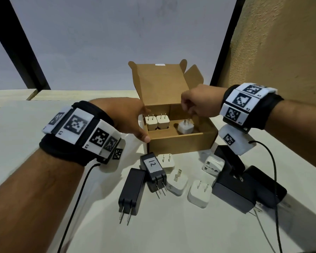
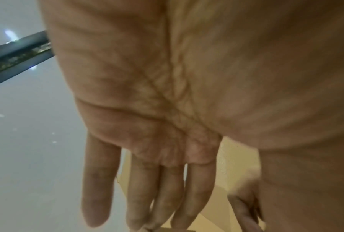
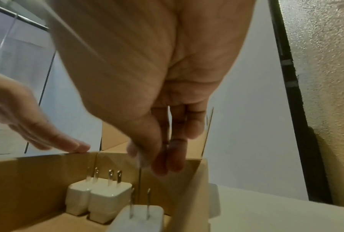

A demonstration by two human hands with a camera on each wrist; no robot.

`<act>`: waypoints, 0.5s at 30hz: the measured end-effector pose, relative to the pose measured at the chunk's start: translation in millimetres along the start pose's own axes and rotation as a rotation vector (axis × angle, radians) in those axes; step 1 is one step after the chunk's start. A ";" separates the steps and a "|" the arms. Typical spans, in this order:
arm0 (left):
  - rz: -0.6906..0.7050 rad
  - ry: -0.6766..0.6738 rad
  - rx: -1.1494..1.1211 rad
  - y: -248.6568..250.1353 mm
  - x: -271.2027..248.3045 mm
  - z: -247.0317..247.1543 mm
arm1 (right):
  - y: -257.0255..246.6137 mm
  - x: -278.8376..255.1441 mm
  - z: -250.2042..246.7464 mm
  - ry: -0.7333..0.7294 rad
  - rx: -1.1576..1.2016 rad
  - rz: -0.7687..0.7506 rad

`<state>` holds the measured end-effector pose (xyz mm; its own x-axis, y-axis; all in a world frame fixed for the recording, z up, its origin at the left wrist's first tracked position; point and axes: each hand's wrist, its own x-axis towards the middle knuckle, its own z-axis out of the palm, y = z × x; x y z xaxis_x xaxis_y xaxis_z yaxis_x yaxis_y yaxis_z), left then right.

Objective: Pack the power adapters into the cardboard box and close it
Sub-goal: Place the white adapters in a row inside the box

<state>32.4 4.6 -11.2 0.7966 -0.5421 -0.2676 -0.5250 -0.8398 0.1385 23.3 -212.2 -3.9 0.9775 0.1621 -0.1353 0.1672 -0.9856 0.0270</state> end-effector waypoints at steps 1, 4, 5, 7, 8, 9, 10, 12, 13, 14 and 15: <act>0.001 -0.007 -0.006 -0.8 -0.2 -1.1 | 2.4 -1.8 0.2 -0.032 -0.023 -0.023; -0.023 -0.011 -0.012 -4.2 0.7 -1.4 | 6.1 -8.0 8.7 -0.123 -0.132 -0.060; -0.039 -0.014 -0.011 -6.2 1.9 -0.6 | 6.7 -8.5 12.4 -0.138 -0.170 -0.069; -0.061 -0.026 -0.006 -9.1 4.8 1.9 | 6.3 -8.0 18.2 -0.133 -0.234 -0.088; -0.065 -0.026 -0.007 -9.8 6.0 2.9 | 6.1 -6.7 20.4 -0.121 -0.258 -0.096; -0.072 -0.023 -0.008 -9.8 7.0 3.6 | 5.8 -5.4 21.7 -0.111 -0.278 -0.100; -0.077 -0.022 -0.005 -8.7 7.4 3.4 | 5.1 -4.1 22.2 -0.103 -0.293 -0.100; -0.076 -0.025 0.011 -6.0 8.1 3.1 | 4.2 -1.6 22.9 -0.095 -0.297 -0.095; -0.071 -0.029 0.020 -4.8 8.5 3.1 | 3.5 -0.9 22.7 -0.095 -0.293 -0.095; -0.064 -0.034 0.026 -3.7 9.1 3.4 | 2.7 -0.5 22.3 -0.097 -0.290 -0.095; -0.060 -0.041 0.026 -3.4 9.8 3.7 | 1.7 -0.2 21.9 -0.101 -0.285 -0.096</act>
<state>40.9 2.2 -17.9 0.8143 -0.4887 -0.3131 -0.4847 -0.8694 0.0964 20.6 -215.0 -25.5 0.9401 0.2345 -0.2476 0.3018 -0.9101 0.2839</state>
